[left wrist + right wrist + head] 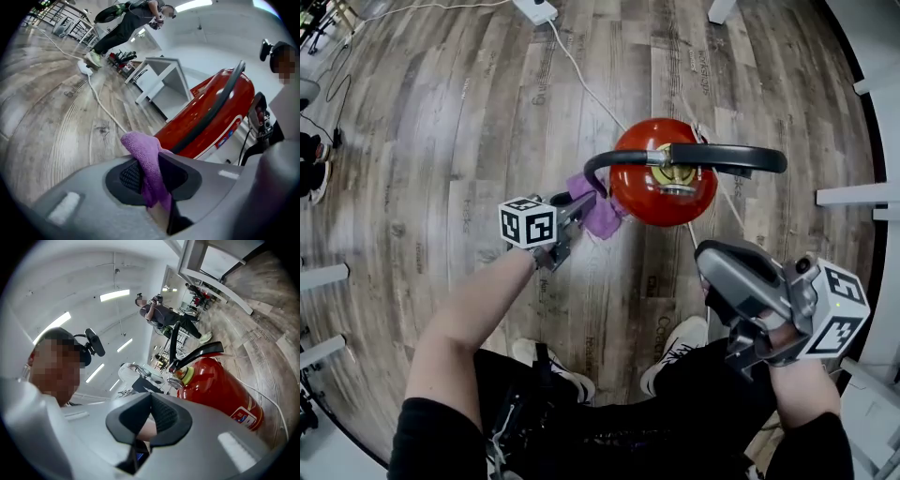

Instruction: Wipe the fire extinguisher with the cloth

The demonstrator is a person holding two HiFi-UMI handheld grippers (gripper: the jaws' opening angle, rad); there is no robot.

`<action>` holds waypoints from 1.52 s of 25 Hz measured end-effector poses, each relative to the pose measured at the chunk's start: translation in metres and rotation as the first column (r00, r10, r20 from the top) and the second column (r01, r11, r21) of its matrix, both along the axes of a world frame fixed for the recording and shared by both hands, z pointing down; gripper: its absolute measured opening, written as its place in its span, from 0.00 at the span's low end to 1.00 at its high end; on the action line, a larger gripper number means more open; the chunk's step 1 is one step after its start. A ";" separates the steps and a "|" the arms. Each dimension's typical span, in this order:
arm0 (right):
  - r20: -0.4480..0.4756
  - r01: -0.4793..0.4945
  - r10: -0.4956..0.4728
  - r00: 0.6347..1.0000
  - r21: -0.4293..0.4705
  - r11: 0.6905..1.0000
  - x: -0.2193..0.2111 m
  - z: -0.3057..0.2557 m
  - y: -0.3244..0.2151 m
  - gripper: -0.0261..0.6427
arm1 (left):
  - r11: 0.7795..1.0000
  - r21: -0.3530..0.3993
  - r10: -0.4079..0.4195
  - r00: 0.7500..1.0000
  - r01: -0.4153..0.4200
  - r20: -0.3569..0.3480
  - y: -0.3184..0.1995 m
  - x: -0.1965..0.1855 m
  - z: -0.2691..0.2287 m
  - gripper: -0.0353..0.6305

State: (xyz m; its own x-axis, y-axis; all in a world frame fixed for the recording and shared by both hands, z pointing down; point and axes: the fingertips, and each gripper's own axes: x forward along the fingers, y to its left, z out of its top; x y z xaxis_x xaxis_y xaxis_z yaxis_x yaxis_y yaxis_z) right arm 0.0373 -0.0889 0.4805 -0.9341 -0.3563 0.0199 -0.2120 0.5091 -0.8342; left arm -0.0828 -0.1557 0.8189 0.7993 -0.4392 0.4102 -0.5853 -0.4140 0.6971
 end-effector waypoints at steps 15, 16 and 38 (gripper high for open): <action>-0.001 -0.018 0.018 1.000 -0.003 1.000 0.005 0.000 0.001 0.04 | 0.987 -0.081 0.102 0.937 -0.136 -0.335 -0.026 0.007 -0.046 0.15; 0.002 -0.019 0.019 1.000 -0.001 1.000 0.006 -0.001 0.001 0.04 | 0.982 -0.053 0.151 0.919 -0.183 -0.365 -0.033 0.009 -0.068 0.15; 0.103 -0.020 0.021 0.994 -0.013 1.000 0.017 -0.021 0.000 0.04 | 0.567 0.079 0.812 0.540 -0.820 -0.220 -0.079 0.099 -0.281 0.16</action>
